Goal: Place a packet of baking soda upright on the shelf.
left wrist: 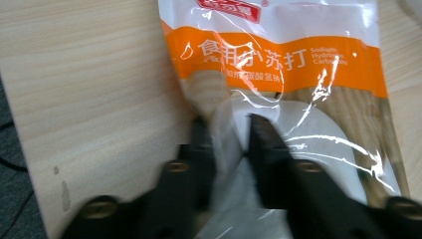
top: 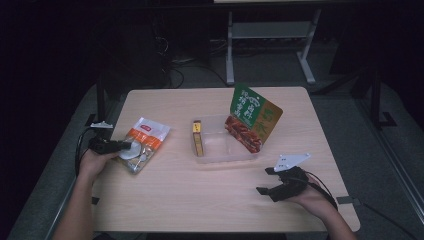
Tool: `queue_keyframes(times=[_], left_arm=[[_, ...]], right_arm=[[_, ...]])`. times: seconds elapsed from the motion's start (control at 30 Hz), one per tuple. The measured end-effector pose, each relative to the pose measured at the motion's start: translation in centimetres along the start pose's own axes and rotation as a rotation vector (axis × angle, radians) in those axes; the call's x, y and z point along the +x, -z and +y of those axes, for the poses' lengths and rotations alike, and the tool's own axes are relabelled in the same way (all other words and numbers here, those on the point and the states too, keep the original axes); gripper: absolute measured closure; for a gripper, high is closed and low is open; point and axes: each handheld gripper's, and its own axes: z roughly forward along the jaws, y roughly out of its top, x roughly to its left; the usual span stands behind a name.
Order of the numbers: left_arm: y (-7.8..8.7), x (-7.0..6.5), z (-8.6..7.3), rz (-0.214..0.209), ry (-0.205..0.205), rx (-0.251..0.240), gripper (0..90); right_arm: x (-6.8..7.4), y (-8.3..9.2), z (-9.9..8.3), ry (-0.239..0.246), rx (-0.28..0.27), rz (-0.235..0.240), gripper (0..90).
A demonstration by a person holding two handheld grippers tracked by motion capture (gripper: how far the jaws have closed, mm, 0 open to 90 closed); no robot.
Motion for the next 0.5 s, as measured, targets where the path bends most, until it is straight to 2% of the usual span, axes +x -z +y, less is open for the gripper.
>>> queue_keyframes(times=[0.1, 0.27, 0.3, 0.33, 0.37, 0.4, 0.43, 0.47, 0.5], left_arm=[[0.1, -0.1, -0.1, 0.001, -0.012, 0.003, 85.5], [1.2, 0.0, -0.6, -0.033, 0.019, -0.07, 87.2], [1.2, 0.0, -0.6, -0.033, 0.019, -0.07, 87.3], [1.9, -0.2, -0.8, -0.036, 0.023, -0.104, 87.5], [1.9, -0.2, -0.8, -0.036, 0.023, -0.104, 87.7], [2.7, -0.7, -0.8, -0.027, 0.026, -0.128, 87.8], [2.7, -0.7, -0.8, -0.027, 0.026, -0.128, 87.8], [3.7, -1.3, -0.7, -0.028, 0.008, -0.158, 87.9], [3.7, -1.3, -0.7, -0.028, 0.008, -0.158, 87.9]], right_arm=[[0.0, -0.1, 0.0, 0.002, 0.002, 0.001, 23.9], [0.0, 0.0, 0.0, 0.0, -0.003, 0.005, 25.6], [0.0, 0.1, 0.0, 0.001, -0.004, 0.005, 25.8], [0.0, 0.1, 0.0, -0.003, -0.005, 0.01, 26.5], [0.0, 0.1, 0.0, -0.005, -0.007, 0.012, 26.5], [0.0, 0.1, 0.0, -0.005, -0.008, 0.014, 26.8], [0.0, 0.1, 0.0, -0.005, -0.008, 0.014, 26.8], [0.0, 0.1, 0.1, -0.001, -0.009, 0.018, 27.0], [0.0, 0.1, 0.1, -0.001, -0.009, 0.018, 27.0]])
